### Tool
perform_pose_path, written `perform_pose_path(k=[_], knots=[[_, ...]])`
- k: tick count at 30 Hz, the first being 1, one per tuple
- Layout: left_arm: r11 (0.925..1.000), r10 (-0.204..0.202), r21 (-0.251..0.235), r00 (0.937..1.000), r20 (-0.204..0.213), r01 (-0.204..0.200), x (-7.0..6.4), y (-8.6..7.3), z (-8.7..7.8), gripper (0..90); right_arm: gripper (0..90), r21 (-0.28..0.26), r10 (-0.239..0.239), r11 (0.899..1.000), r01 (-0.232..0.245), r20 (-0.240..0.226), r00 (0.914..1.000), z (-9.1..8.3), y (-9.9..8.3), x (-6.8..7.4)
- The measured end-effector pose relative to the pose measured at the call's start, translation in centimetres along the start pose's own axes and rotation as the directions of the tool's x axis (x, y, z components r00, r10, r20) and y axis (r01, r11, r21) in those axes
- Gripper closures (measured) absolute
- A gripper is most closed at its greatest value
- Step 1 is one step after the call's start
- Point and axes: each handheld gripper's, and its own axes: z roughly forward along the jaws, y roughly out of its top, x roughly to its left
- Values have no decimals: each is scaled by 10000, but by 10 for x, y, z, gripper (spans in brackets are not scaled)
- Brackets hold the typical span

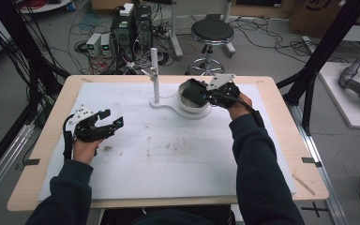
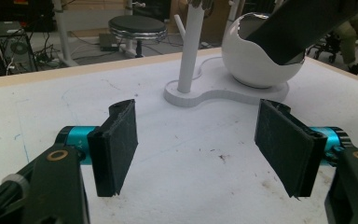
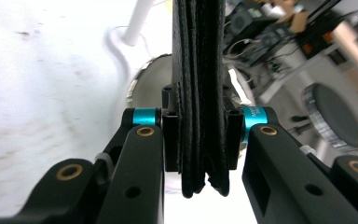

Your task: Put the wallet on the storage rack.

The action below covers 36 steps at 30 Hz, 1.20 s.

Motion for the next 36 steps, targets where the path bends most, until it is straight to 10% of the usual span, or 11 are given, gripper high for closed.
perform_pose_path(k=[5,12,22,26,36], knots=[[10000,-89,-28,10000,7,89,1,0,0,298,768,68,-1620,9868,1618,424,9859,-3,11,-7],[9999,-104,-76,9999,-4,104,1,0,-1,298,766,614,-2678,9609,2701,-432,9625,6,11,-1],[9999,-94,-59,10000,-8,94,1,0,-1,298,623,-57,-348,9994,343,-1244,9916,12,-5,7],[10000,-83,-45,10000,2,83,0,0,-1,298,466,118,1049,9945,-1044,-1549,9823,15,-12,9],[10000,-71,-47,10000,14,71,0,0,-1,298,459,-383,1114,9917,-1230,-2245,9681,1,-3,16]])
